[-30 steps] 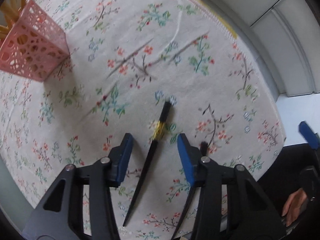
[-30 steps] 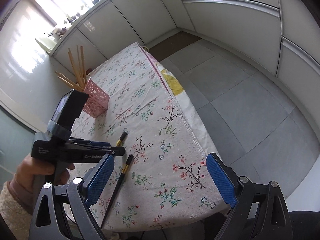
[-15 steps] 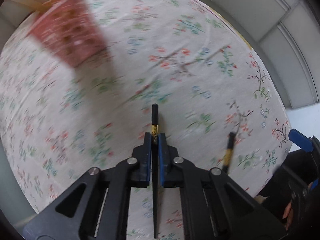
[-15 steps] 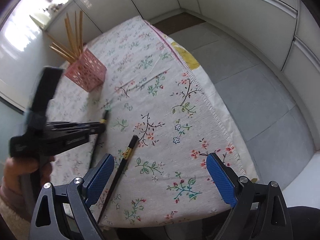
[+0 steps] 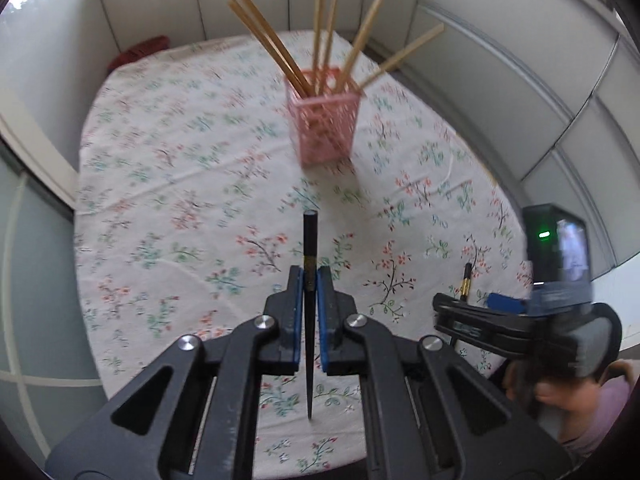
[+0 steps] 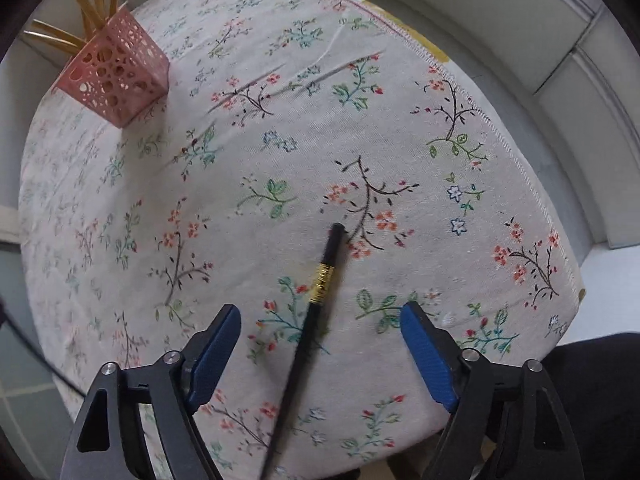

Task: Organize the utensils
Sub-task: 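Grasp the other black chopstick with the right gripper while the left gripper lifts its chopstick, then carry both black chopsticks upright over the pink mesh cup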

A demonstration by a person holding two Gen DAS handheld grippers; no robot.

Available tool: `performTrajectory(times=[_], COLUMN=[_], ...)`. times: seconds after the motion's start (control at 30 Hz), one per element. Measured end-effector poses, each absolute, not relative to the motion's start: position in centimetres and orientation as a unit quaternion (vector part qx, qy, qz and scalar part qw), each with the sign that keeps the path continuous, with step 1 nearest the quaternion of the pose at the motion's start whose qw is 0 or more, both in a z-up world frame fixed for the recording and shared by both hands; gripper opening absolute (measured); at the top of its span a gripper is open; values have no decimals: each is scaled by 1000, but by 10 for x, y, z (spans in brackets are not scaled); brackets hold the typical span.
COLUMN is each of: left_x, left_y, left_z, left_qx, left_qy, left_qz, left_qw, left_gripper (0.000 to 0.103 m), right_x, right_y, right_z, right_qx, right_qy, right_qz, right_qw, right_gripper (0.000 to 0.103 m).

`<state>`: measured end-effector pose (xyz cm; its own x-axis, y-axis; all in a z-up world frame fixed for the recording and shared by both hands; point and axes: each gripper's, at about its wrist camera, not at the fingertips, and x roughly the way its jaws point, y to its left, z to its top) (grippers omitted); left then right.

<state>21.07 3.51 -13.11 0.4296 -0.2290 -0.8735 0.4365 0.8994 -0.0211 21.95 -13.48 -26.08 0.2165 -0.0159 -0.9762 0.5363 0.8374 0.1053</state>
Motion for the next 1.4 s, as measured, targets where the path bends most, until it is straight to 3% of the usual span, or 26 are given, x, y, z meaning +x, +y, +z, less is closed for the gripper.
performTrajectory(times=[0.07,0.17,0.23,0.47,0.87,1.4], left_x=[208,204,201,193,177,182], left_y=[40,45,50,66,74,56], left_z=[-127,-120,-115,-95,-55,-11], left_qx=[103,95,86,35,-21,-26], left_qy=[485,474,468,426,368,319], left_qz=[-195,-192,-188,-177,-186,-187], left_qw=[846,854,860,887,911,929], left_gripper=[8,8,8,8,8,8], right_x=[223,227,228,235,201,194], right_y=[-125,-114,-108,-104,-116,-146], right_z=[-259,-256,-254,-248,-126,-27], right_qx=[210,208,199,240,155,168], right_qy=[594,587,583,554,386,287], right_qz=[-190,-197,-190,-91,66,97], right_qw=[753,757,764,792,907,938], right_gripper=[63,38,10,7,7,7])
